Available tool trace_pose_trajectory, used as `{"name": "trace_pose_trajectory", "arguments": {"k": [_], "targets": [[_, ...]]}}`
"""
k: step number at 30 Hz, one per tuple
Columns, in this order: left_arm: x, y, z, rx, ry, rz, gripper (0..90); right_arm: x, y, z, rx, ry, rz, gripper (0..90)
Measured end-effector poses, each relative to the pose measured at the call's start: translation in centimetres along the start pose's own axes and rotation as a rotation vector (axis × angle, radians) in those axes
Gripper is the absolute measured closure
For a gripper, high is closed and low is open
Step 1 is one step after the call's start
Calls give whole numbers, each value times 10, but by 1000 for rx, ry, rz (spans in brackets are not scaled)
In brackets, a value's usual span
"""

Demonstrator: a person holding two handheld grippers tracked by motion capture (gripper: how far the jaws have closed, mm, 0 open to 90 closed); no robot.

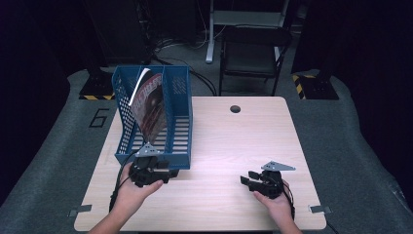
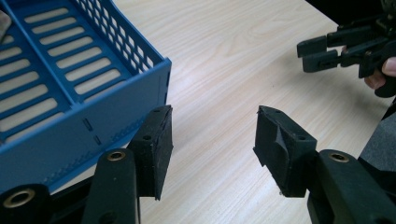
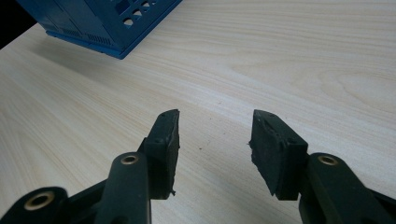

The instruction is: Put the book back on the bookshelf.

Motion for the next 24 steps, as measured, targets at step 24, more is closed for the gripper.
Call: {"name": "trace_pose_trajectory", "arguments": {"k": [24], "targets": [[-37,-61,9,-2,-5,29,465,0,0,1,-1,0,3,519]]}}
Point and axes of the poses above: each handheld gripper's, and its own axes: x roughly backward along the jaws, y roughly out of its top, z roughly to its left, the point moved 6 cm from there along -x, roughly forward along the jaws, and after that the axes turned 4 degrees about -y, right-handed, at the moved point
